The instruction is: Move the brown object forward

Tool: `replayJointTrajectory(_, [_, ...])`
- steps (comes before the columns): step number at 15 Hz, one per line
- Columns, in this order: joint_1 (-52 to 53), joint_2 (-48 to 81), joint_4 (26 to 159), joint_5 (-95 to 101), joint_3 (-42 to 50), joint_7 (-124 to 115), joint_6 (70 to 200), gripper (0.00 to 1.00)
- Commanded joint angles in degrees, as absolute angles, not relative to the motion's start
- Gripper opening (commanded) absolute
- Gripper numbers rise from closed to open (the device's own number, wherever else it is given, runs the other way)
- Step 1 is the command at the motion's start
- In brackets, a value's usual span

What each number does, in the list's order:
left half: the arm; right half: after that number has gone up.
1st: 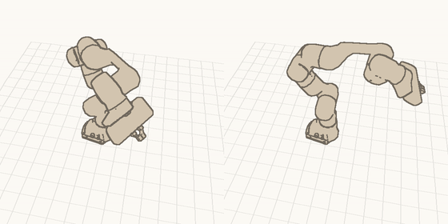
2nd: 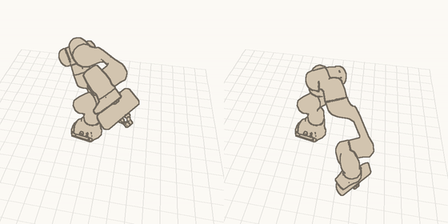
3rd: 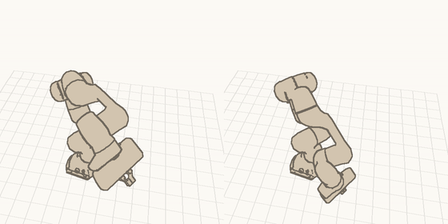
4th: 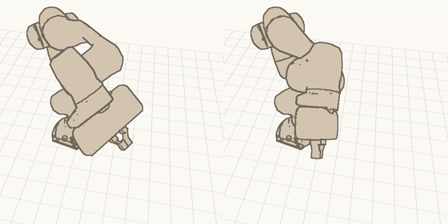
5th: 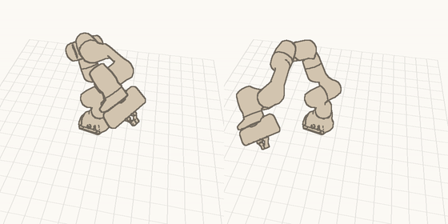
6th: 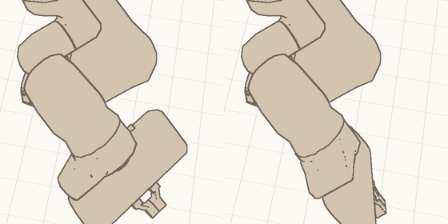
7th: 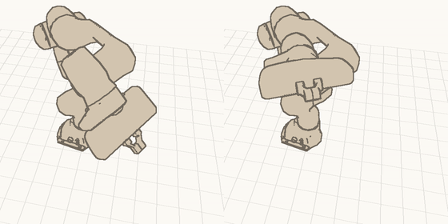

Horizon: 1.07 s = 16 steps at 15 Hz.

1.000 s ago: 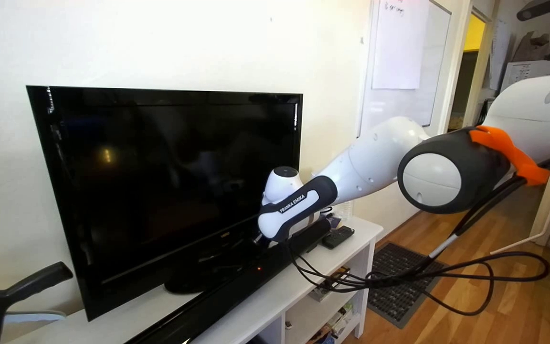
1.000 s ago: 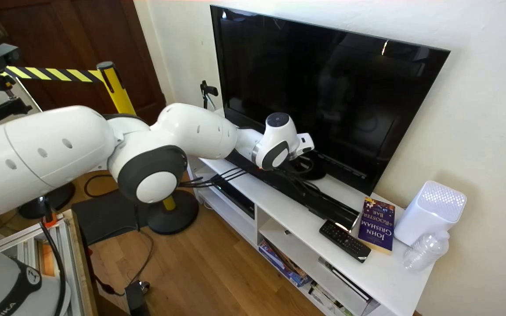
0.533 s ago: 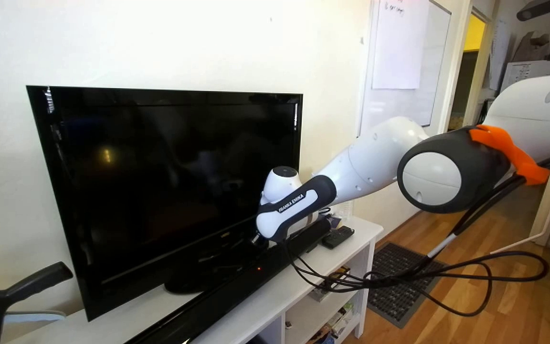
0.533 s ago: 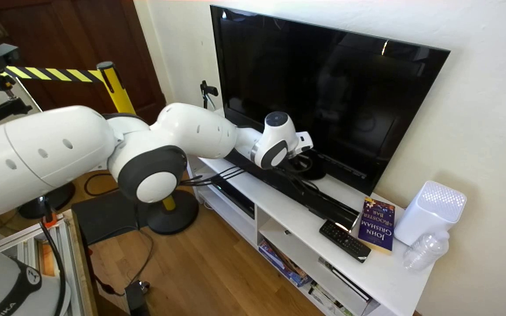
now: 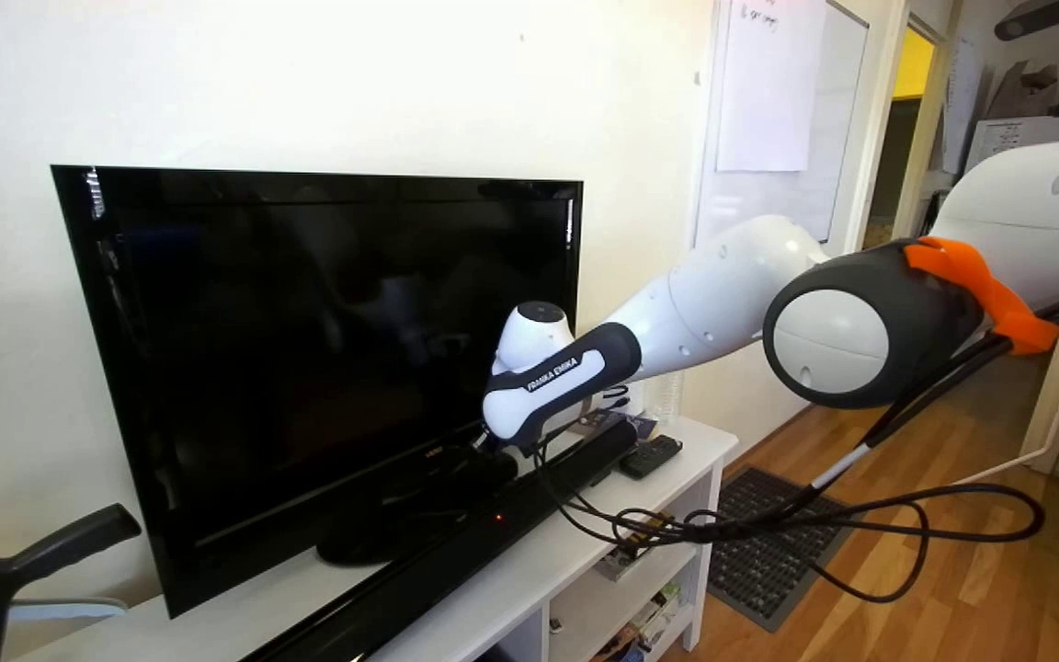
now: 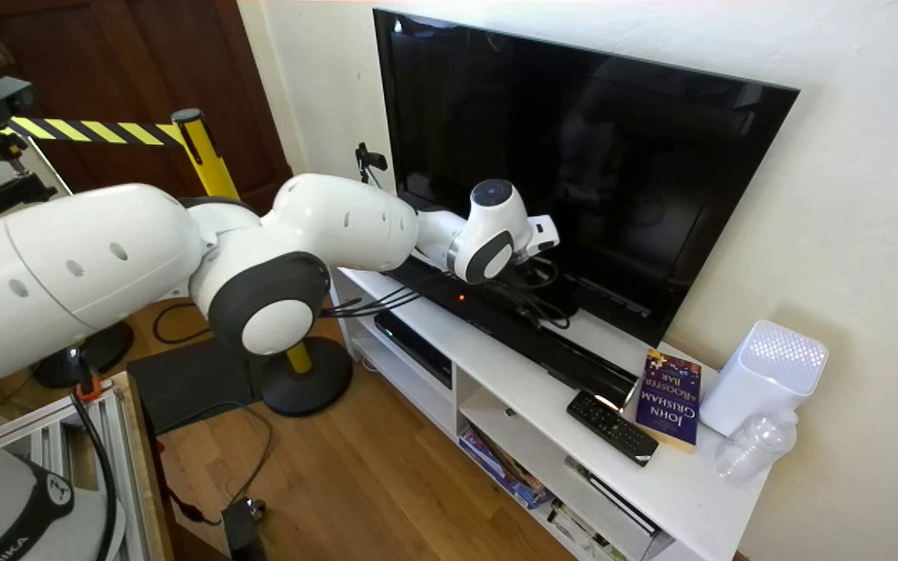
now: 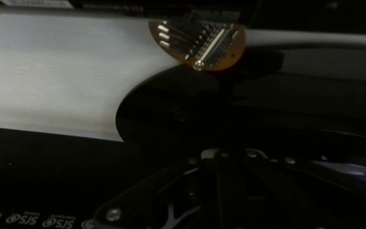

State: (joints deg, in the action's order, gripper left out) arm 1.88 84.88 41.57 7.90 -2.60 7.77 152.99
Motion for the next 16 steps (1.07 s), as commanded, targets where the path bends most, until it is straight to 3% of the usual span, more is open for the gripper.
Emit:
replayJointTrajectory(1, [2.2, 85.8, 37.9, 7.1, -3.0, 6.2, 150.1, 0.00])
replayJointTrajectory(5, [2.8, 86.3, 36.1, 6.5, -1.0, 5.7, 147.1, 0.00])
replayJointTrajectory(6, [2.9, 86.2, 36.0, 7.0, -0.4, 6.1, 146.5, 0.26])
replayJointTrajectory(7, [2.8, 86.0, 36.3, 7.3, -0.2, 7.0, 145.7, 0.27])
replayJointTrajectory(16, [1.2, 85.1, 39.4, 6.9, -1.8, 15.4, 142.2, 0.88])
